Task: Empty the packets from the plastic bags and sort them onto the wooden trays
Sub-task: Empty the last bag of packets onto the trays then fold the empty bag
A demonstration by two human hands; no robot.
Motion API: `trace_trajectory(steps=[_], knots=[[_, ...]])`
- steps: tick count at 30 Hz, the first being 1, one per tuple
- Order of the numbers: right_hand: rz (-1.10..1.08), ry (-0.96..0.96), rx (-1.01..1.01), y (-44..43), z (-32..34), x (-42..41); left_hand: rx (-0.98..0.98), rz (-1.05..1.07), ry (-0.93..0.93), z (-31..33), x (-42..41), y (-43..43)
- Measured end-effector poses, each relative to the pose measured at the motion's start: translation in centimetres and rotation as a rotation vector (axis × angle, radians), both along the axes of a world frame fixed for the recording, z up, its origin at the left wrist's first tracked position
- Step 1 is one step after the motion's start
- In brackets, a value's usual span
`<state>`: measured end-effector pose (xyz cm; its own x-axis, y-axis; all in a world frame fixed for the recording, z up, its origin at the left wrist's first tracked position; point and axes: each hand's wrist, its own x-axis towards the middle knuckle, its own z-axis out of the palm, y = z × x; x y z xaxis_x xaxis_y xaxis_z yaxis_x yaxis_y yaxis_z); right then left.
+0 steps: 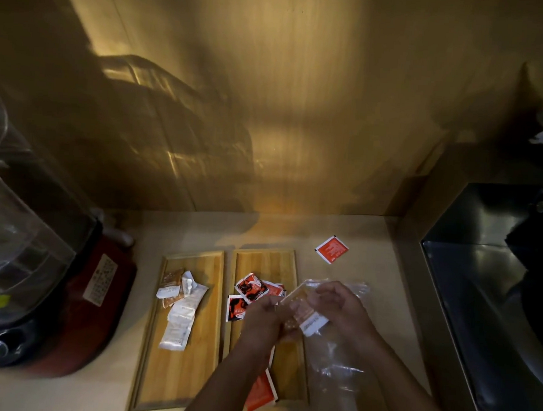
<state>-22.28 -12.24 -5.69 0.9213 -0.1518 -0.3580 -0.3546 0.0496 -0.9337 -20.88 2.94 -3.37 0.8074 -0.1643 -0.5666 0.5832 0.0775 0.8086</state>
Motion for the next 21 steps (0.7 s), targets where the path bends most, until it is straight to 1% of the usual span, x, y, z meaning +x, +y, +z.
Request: trace_trajectory(steps=[1,2,4,5,6,8,10,11,13,17,19,21], knots=[[-0.01,-0.006,-0.134,0.0,-0.4,0.2,0.011,0.029,-0.019,-0.1,0.1,0.5],[0.019,-0.016,-0.321,-0.1,-0.9,0.3,0.019,0.06,-0.036,-0.3,0.1,1.2],[0.152,-0.042,-0.702,-0.3,-1.7,0.5,0.031,0.148,-0.046,-0.3,0.3,2.5],[0.218,-0.045,-0.848,-0.4,-2.1,0.5,0.029,0.197,-0.036,-0.1,0.5,3.1],[0.284,-0.037,-0.956,-0.7,-2.8,0.5,0.02,0.247,-0.014,-0.2,0.6,3.5],[0.372,0.01,-1.098,-0.9,-4.2,-0.3,-0.017,0.299,0.032,0.0,0.6,4.2],[0.318,-0.001,-1.205,-1.0,-6.7,-1.1,-0.006,0.3,0.07,0.4,0.4,5.0],[0.298,0.012,-1.225,-1.6,-7.2,-1.7,-0.009,0.309,0.071,0.3,0.5,5.1],[0.431,-0.042,-1.22,0.7,-7.6,0.0,-0.016,0.542,0.046,0.0,-0.4,9.2],[0.365,0.009,-1.263,0.4,-7.3,-1.2,0.019,0.58,0.082,-0.2,-0.9,11.9],[0.342,-0.037,-1.306,0.0,-7.6,-1.7,0.06,0.627,0.1,-0.2,-0.9,12.7],[0.369,-0.055,-1.351,-0.2,-7.6,-1.5,0.131,0.692,0.108,-0.6,-1.1,13.8]])
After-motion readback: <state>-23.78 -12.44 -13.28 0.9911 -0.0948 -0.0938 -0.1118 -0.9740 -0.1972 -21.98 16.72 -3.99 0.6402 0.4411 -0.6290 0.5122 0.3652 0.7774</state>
